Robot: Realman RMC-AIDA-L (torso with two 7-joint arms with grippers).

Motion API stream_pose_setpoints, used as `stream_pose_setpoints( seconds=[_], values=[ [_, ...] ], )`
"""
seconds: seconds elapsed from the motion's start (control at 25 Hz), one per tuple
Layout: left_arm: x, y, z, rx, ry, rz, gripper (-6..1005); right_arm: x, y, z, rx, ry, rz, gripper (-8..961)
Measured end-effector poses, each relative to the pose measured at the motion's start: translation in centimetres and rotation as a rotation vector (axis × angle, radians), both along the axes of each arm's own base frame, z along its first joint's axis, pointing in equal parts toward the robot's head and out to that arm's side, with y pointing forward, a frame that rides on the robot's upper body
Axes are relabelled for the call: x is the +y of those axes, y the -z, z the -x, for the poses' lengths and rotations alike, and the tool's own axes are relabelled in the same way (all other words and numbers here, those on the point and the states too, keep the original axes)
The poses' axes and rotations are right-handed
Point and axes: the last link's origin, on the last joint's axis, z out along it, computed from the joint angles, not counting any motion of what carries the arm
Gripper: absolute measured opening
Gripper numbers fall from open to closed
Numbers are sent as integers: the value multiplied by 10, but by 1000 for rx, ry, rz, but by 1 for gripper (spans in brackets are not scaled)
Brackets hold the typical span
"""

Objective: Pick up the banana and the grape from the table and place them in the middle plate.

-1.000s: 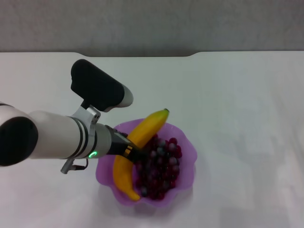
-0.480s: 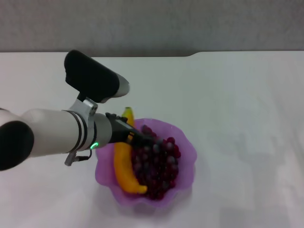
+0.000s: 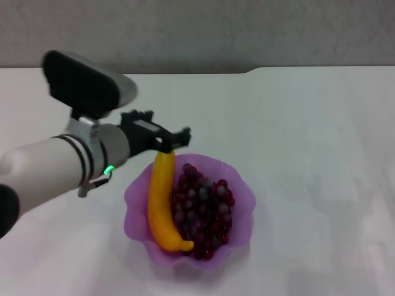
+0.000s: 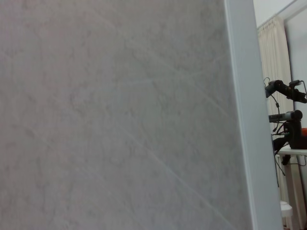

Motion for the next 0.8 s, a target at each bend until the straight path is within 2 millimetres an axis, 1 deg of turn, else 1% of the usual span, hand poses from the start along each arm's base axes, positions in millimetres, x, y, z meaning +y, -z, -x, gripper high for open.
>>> stream_pose_setpoints(
  seconds=[0.24,0.52,0.8],
  values=[
    [5,-12,9,-54,55,-136,889,2,0,2,-1,-5,1,894],
    [16,-19,38,-80,83,-294,889,4,0,5,-3,-15,3,894],
    [14,-28,63,-143,114,-439,889,5,1,6,-4,-21,7,894]
  ],
)
